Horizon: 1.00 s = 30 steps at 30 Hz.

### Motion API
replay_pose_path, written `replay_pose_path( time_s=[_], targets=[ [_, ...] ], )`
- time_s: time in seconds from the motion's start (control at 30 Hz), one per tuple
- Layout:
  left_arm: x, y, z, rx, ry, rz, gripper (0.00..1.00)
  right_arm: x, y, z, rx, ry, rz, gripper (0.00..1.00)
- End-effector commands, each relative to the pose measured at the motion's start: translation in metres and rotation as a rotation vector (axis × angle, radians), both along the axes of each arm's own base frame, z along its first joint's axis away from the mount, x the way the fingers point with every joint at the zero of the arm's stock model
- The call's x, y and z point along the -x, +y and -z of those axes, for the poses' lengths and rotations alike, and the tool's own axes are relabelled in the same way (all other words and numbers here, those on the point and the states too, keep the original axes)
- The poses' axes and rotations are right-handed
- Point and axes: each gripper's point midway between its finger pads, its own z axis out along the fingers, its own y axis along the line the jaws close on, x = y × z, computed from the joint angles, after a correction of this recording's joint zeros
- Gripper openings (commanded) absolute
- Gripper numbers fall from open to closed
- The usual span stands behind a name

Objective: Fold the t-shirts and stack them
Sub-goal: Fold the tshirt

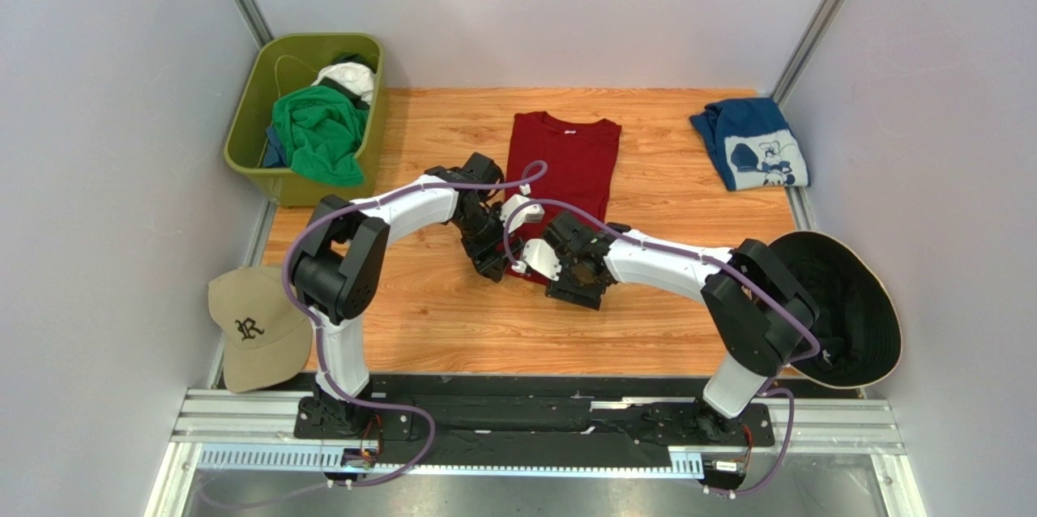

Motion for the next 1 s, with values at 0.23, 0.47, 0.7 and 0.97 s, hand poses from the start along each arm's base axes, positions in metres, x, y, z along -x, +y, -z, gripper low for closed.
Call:
replay_pose_path(
  time_s=[0.23,0.47,0.7,0.97],
  targets=[
    [0.009,-0.011,0.002,-0.014,0.018,0.013,0.75,-0.023,0.043,-0.028,-0.150,-0.058,-0.010,0.56],
    [0.009,-0.012,0.001,-0.016,0.012,0.017,0.75,-0.029,0.049,-0.037,-0.217,-0.112,0.002,0.56],
    [0.011,-0.011,0.004,-0.012,0.014,0.037,0.74,-0.032,0.044,-0.047,-0.328,-0.204,0.019,0.56],
    [0.008,-0.015,-0.003,0.002,0.000,0.051,0.74,-0.026,0.039,-0.049,-0.368,-0.236,0.012,0.56]
  ],
)
